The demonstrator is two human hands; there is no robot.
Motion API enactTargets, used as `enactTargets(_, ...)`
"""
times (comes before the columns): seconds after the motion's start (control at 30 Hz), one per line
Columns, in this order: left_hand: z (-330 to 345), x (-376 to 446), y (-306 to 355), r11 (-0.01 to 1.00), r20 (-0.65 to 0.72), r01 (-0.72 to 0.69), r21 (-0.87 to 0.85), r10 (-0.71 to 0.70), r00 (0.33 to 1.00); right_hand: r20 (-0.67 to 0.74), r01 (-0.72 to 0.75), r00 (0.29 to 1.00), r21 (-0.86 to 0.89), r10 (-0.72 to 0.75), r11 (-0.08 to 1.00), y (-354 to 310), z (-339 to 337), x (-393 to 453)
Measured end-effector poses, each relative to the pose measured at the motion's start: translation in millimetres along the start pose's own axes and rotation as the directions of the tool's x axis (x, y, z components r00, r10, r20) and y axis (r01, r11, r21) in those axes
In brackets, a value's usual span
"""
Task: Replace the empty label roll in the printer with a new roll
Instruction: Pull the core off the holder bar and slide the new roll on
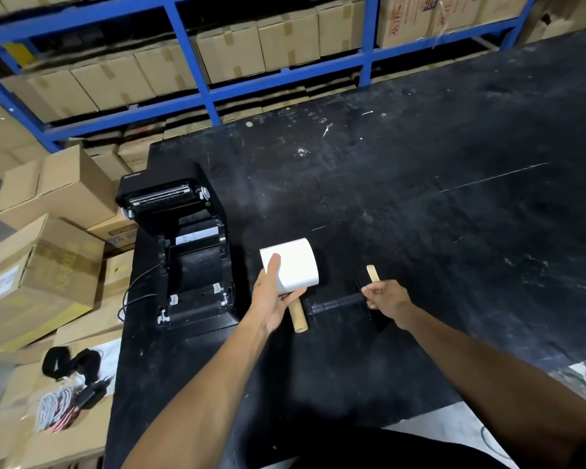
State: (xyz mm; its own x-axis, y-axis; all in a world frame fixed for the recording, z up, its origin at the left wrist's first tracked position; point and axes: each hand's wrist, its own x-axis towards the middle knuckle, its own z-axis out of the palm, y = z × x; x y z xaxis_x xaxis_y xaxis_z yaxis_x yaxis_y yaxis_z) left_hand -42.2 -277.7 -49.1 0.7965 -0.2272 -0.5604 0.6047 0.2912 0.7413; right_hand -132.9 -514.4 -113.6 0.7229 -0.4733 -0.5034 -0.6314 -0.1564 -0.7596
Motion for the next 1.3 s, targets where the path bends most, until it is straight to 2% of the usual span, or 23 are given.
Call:
enactTargets(0.07, -5, -4, 0, 0.998, -0.002, 0.02, -0.063, -0.02, 1.0, -0.003, -0.036, 0.999, 0.065, 0.036, 0.997, 3, 0, 0)
enactTargets(0.17, -15, -7, 1, 0.995, 0.065, 0.015, -0.1, -0.008, 0.998, -0.064, -0.08, 0.994, 0.147, 0.09, 0.986, 7, -7, 2)
enactTargets(0.27, -22, -9, 4, 0.99, 0.148, 0.031, -0.134, -0.011, 0.989, -0.076, -0.109, 0.986, 0.393, 0.151, 0.913, -2, -12, 0)
enactTargets(0.33, -23, -10, 5, 0.984, 0.189, 0.062, -0.167, -0.03, 0.982, -0.048, -0.087, 0.99, 0.506, 0.129, 0.858, -17, -11, -4)
enactTargets(0.43, -21, -11, 4, 0.976, 0.221, 0.086, -0.202, -0.04, 0.975, -0.071, -0.024, 0.995, 0.549, 0.075, 0.836, -41, -3, -7)
enactTargets(0.67, -19, -12, 11, 0.984, 0.266, 0.066, -0.163, -0.021, 0.964, -0.199, 0.068, 0.98, 0.47, 0.03, 0.88, -57, 3, 3)
enactTargets(1.03, -20, -11, 18, 0.989, 0.251, 0.022, -0.148, 0.016, 0.968, -0.271, 0.167, 0.96, 0.349, -0.071, 0.922, -62, 3, 2)
enactTargets(1.2, -15, -14, 25, 0.999, 0.169, -0.049, 0.019, 0.045, 0.985, -0.32, 0.249, 0.935, 0.279, -0.155, 0.928, -71, 0, -1)
enactTargets(1.3, -6, -15, 28, 0.986, 0.135, -0.129, 0.102, 0.115, 0.984, -0.331, 0.302, 0.92, 0.258, -0.21, 0.918, -77, 0, -6)
